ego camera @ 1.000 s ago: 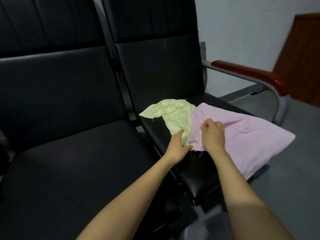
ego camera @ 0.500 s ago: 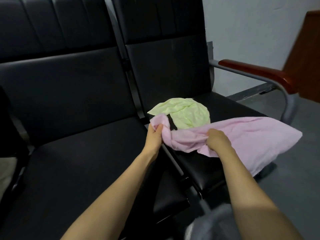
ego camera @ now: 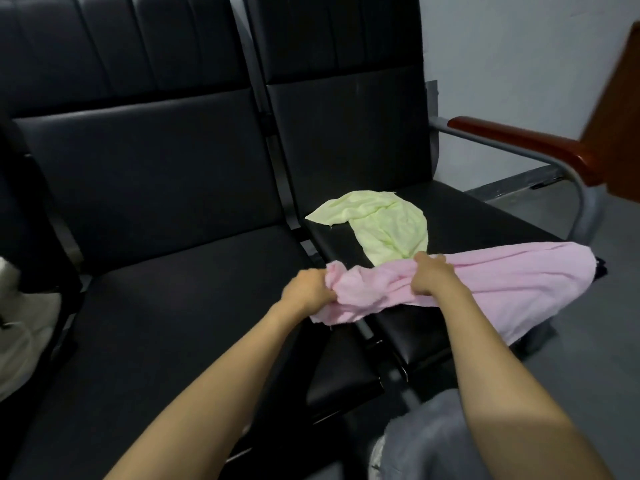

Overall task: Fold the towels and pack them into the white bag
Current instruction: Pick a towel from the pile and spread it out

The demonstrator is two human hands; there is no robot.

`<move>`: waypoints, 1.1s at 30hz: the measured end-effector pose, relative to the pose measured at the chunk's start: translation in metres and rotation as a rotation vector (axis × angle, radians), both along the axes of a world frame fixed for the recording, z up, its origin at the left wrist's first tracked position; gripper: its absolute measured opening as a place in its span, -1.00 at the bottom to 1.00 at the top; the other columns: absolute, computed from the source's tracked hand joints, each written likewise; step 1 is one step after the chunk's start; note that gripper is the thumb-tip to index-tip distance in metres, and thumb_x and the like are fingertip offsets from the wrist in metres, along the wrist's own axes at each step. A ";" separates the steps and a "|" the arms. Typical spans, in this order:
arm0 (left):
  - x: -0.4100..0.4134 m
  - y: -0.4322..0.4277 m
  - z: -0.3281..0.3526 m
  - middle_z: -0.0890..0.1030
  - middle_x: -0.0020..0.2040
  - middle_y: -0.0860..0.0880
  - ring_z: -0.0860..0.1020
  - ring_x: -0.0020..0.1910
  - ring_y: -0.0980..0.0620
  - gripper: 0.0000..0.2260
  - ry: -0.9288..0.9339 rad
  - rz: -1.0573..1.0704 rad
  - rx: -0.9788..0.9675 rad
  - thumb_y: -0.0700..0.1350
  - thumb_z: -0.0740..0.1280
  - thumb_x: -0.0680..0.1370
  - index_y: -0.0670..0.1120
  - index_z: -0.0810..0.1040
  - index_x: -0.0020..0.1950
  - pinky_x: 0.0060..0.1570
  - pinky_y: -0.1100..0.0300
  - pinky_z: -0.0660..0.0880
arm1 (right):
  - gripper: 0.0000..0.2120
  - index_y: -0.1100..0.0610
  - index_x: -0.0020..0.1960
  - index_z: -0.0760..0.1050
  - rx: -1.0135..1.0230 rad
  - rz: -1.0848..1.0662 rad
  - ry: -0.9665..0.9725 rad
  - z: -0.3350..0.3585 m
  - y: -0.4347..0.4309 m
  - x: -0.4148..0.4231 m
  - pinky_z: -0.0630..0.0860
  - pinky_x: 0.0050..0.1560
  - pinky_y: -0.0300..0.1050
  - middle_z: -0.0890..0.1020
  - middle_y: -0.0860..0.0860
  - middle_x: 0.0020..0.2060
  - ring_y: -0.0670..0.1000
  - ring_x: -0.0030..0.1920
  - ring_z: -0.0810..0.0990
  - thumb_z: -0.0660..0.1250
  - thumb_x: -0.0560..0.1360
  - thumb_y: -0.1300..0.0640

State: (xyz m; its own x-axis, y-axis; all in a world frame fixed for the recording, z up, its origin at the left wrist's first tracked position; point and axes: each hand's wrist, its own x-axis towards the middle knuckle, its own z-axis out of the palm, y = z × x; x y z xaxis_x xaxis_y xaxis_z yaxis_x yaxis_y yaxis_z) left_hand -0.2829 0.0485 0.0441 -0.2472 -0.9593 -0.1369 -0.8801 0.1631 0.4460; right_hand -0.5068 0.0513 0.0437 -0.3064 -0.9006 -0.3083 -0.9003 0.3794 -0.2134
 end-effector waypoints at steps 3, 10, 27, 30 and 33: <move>0.031 -0.002 0.008 0.60 -0.08 -0.07 0.56 -0.10 -0.09 -0.89 -0.005 0.110 -0.055 -0.07 0.29 0.47 -0.04 0.52 -0.03 -0.17 0.13 0.46 | -0.76 0.22 0.15 0.47 0.005 0.128 0.008 -0.007 -0.003 -0.003 0.44 -0.08 -0.12 0.56 0.12 0.08 0.11 -0.02 0.53 0.24 0.52 0.17; 0.061 0.012 -0.009 0.56 -0.12 -0.04 0.55 -0.15 -0.05 -0.80 -0.012 0.222 -0.017 -0.13 0.30 0.46 -0.06 0.50 0.08 -0.26 0.15 0.43 | -0.55 0.05 0.26 0.45 0.022 0.319 -0.397 0.007 0.012 0.021 0.48 0.08 -0.08 0.49 0.03 0.18 0.06 0.11 0.50 0.47 0.41 0.19; 0.187 0.064 -0.012 0.53 0.19 -0.18 0.54 0.09 -0.19 -0.47 -0.170 0.510 -0.002 -0.08 0.26 0.54 -0.12 0.20 0.47 -0.08 0.09 0.40 | -0.74 0.13 0.08 0.50 -0.547 0.545 -0.547 0.043 0.028 0.131 0.44 -0.05 -0.15 0.56 0.05 0.00 0.02 0.00 0.52 0.18 0.46 0.34; 0.227 0.078 -0.018 0.45 0.30 -0.31 0.46 0.24 -0.29 -0.42 -0.056 0.688 0.026 -0.07 0.24 0.55 -0.25 0.10 0.48 0.10 0.03 0.38 | -0.51 0.04 0.34 0.42 -0.483 0.765 -0.704 0.053 0.041 0.191 0.44 0.12 -0.24 0.53 0.05 0.15 -0.01 0.14 0.52 0.21 0.46 0.37; 0.258 0.091 -0.018 0.45 0.32 -0.32 0.45 0.26 -0.29 -0.32 0.027 0.752 0.061 0.07 0.26 0.56 -0.21 0.03 0.52 0.14 0.03 0.37 | -0.47 0.03 0.48 0.27 -0.211 0.952 -0.342 0.041 0.041 0.224 0.40 0.26 -0.06 0.44 0.09 0.32 0.08 0.29 0.44 0.25 0.54 0.22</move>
State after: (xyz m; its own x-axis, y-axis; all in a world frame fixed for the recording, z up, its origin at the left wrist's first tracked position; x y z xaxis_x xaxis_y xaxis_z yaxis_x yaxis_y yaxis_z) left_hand -0.0245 0.1399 0.0262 0.4672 -0.8617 -0.1980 -0.7332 -0.5027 0.4580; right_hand -0.2824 0.0924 0.0842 0.6359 -0.7699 -0.0529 -0.6867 -0.5332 -0.4941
